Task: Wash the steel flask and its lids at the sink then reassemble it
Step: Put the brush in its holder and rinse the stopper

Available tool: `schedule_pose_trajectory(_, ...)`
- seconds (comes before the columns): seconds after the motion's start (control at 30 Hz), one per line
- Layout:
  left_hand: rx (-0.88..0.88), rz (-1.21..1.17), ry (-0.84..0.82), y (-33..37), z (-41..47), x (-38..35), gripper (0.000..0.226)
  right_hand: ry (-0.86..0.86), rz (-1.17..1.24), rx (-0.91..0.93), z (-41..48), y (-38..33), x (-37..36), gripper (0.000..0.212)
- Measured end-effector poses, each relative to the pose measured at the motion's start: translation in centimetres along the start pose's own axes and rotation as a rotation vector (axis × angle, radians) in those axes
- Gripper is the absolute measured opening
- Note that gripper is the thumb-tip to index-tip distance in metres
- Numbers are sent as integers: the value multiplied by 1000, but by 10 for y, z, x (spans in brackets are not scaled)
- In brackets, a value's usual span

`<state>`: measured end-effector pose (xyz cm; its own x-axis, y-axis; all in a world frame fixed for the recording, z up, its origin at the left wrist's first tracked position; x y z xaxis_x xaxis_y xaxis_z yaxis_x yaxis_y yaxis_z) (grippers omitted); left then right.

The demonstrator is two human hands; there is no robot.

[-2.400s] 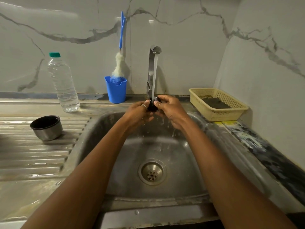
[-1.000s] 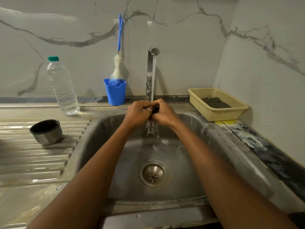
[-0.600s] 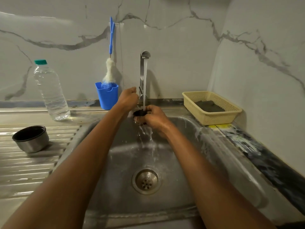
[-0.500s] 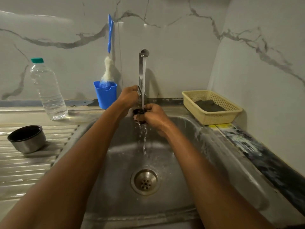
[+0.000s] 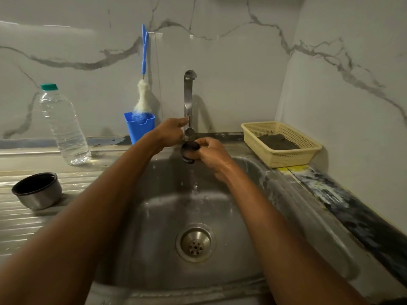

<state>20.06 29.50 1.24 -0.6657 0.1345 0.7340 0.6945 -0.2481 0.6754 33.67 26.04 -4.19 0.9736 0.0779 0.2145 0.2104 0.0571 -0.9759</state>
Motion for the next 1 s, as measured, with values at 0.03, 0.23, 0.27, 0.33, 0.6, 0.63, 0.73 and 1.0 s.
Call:
schedule_pose_trajectory(0.03, -1, 2, 20, 0, -5, 1, 61, 0, 2, -2, 0, -1, 0, 46)
schedule_pose_trajectory(0.23, 9, -33, 26, -7, -55, -5, 45, -71, -96, 39, -18, -20, -4, 32)
schedule_pose_trajectory(0.27, 8, -47, 24, -7, -64, -6, 47, -79, -118, 39, -23, -23, -4, 30)
schedule_pose_trajectory(0.33, 15, -60, 19, -6, -82, -6, 50, -94, -122, 23, -36, -28, -6, 28)
schedule_pose_trajectory(0.6, 11, -100, 102, -8, -127, 9, 59, -138, -238, 28, -72, -61, -16, 43)
schedule_pose_trajectory(0.63, 8, -98, 113, -7, -133, 11, 59, -138, -254, 36, -77, -66, -18, 44)
schedule_pose_trajectory(0.73, 2, -54, 110, -2, -152, 16, 62, -153, -297, 36, -94, -74, -25, 47)
schedule_pose_trajectory(1.0, 19, -82, 137, -9, -203, 48, 49, -190, -447, 73, -111, -106, -65, 29)
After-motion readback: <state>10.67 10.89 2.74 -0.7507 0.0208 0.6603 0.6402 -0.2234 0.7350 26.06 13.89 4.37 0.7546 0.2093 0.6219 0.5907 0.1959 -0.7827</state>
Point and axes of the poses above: each hand's wrist, its own z-axis towards the middle knuckle, its own x-axis out of the back of the hand, y = z × x, the point moved 4 cm from there along z, towards the middle knuckle, and after that the axes turned 4 degrees about -y, right-handed, at the moved point
